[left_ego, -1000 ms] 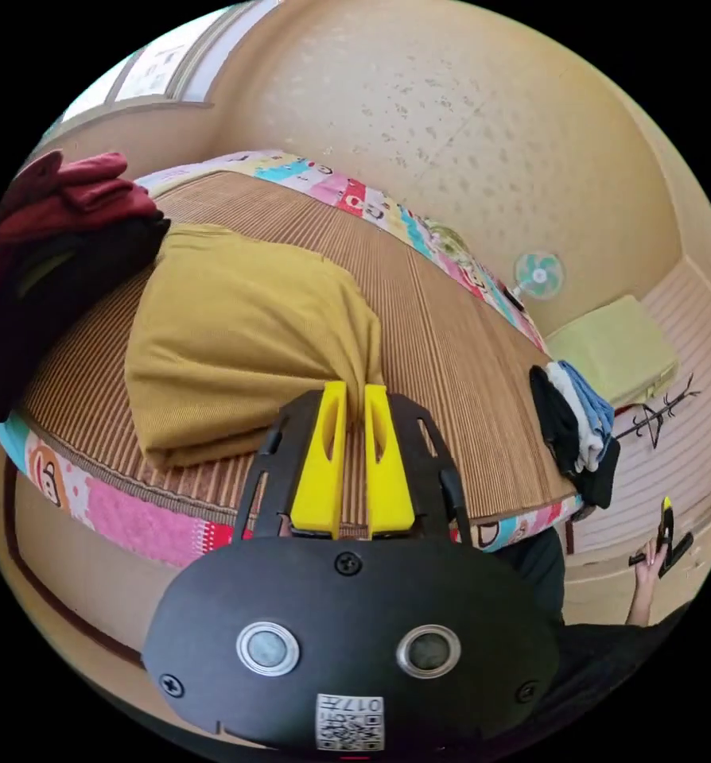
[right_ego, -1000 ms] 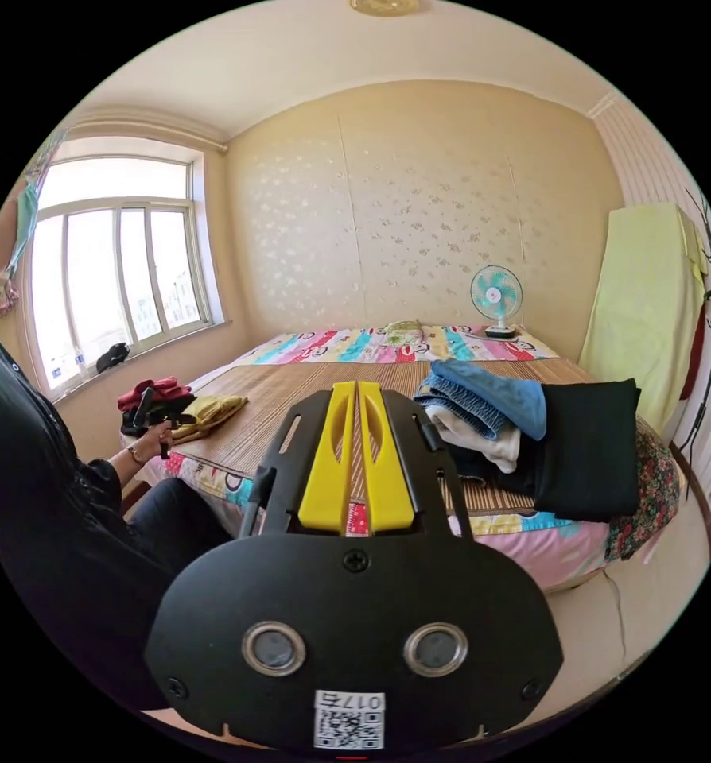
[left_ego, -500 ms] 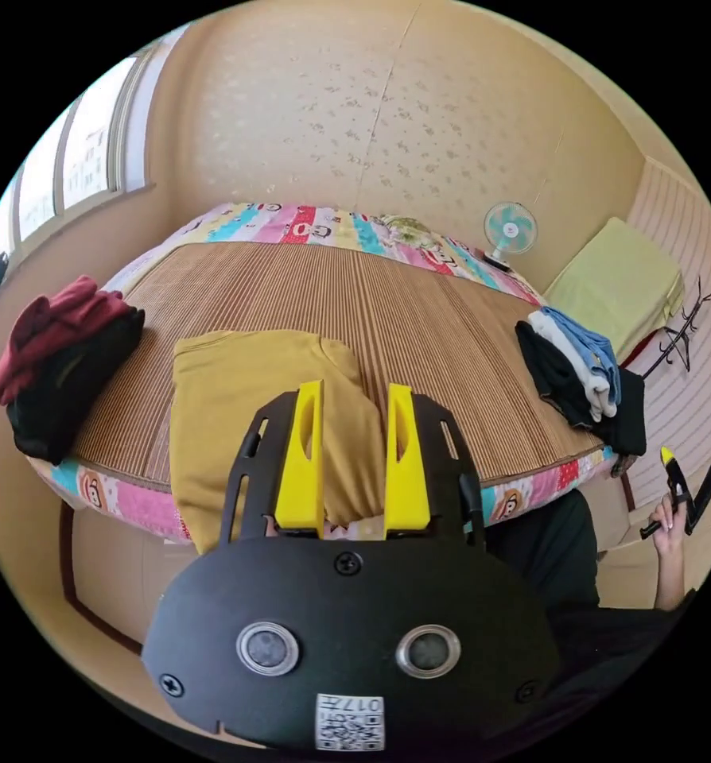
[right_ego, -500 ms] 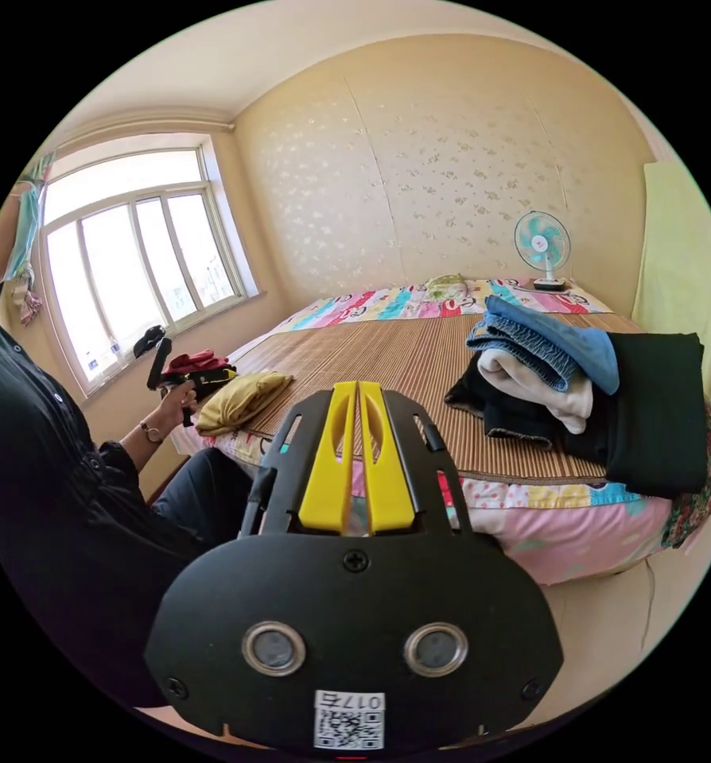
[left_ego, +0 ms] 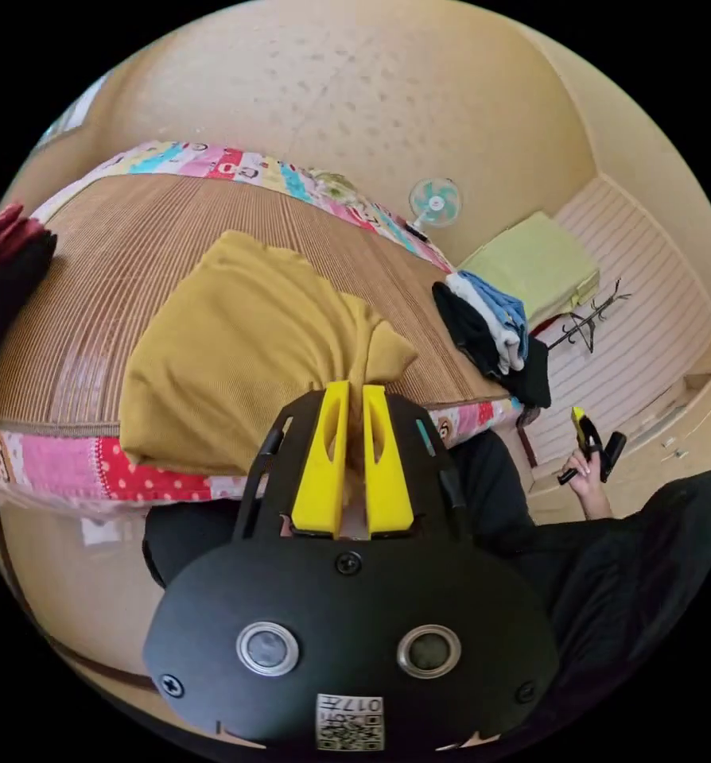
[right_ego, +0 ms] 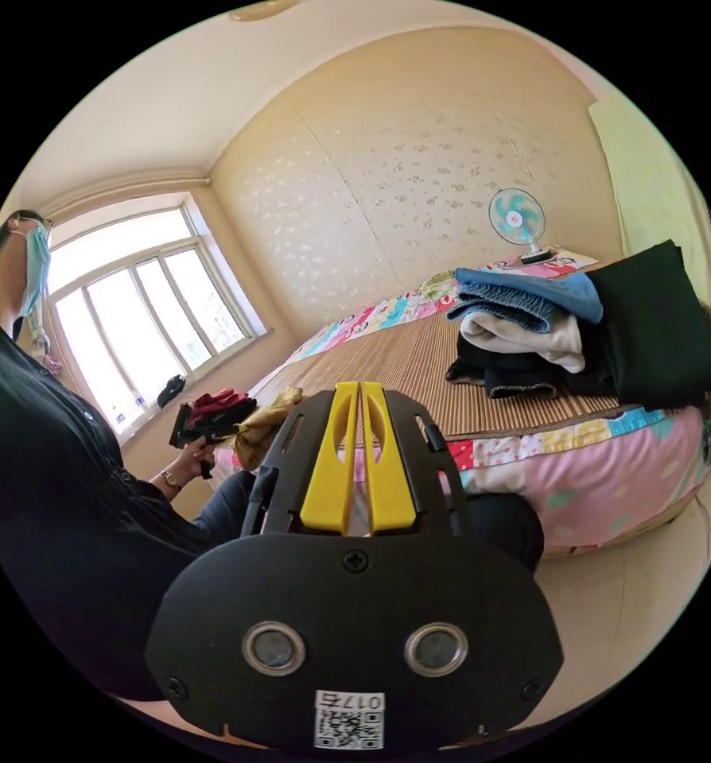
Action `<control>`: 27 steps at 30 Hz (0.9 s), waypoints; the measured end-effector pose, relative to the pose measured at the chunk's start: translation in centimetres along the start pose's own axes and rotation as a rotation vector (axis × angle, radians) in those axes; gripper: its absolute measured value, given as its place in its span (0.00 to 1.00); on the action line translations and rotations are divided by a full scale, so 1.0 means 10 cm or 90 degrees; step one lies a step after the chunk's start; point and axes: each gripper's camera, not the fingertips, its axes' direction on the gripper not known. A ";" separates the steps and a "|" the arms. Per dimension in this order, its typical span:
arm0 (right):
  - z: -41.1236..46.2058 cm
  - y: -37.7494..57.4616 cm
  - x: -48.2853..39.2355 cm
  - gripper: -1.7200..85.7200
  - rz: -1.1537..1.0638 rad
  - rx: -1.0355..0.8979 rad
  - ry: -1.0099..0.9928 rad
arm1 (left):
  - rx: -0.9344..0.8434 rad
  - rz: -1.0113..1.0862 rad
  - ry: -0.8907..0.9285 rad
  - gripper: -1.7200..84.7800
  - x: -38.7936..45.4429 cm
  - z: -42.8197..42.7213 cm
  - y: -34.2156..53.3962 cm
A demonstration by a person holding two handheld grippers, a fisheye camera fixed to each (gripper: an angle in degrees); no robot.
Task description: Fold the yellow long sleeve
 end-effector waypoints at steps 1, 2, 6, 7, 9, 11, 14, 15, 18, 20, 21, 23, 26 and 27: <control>-0.02 0.00 0.06 0.02 0.010 0.006 -0.015 | 0.083 -0.082 -0.013 0.06 -0.20 -0.33 0.18; -0.02 0.00 0.09 0.02 0.013 0.007 -0.020 | 0.159 -0.162 -0.052 0.06 -0.35 -0.64 0.34; 0.08 -0.05 0.24 0.02 0.033 0.006 -0.061 | 0.249 -0.215 -0.205 0.07 -0.27 -1.15 0.40; 0.13 -0.08 0.27 0.02 0.039 0.006 -0.087 | 0.235 -0.178 -0.248 0.09 -0.10 -1.15 0.28; 0.19 -0.12 0.29 0.02 0.042 0.011 -0.120 | 0.202 -0.128 -0.297 0.15 0.17 -1.02 0.09; 0.23 -0.16 0.27 0.02 0.038 0.017 -0.137 | 0.165 -0.034 -0.366 0.17 0.47 -0.71 -0.15; 0.23 -0.20 0.18 0.03 0.017 0.023 -0.145 | 0.174 -0.041 -0.495 0.18 0.37 -0.53 -0.39; 0.20 -0.20 0.13 0.02 0.008 0.023 -0.141 | 0.178 -0.052 -0.496 0.17 0.28 -0.53 -0.43; 0.05 -0.15 0.02 0.02 -0.025 0.009 -0.107 | 0.151 -0.145 -0.415 0.18 -0.39 -0.63 -0.63; -0.06 -0.09 -0.01 0.02 -0.047 -0.007 -0.074 | 0.078 -0.184 -0.294 0.20 -1.07 -0.57 -0.80; -0.12 -0.04 -0.02 0.02 -0.056 -0.018 -0.052 | 0.045 -0.189 -0.257 0.21 -1.24 -0.51 -0.85; -0.20 0.03 0.01 0.02 -0.053 -0.030 -0.027 | -0.126 -0.215 -0.094 0.21 -1.88 -0.09 -0.91; -0.29 0.11 0.07 0.03 -0.023 -0.021 -0.029 | -0.092 -0.229 -0.006 0.14 -2.09 -0.07 -0.69; -0.32 0.13 0.07 0.03 -0.015 -0.005 -0.033 | -0.063 -0.211 -0.007 0.11 -2.03 -0.17 -0.65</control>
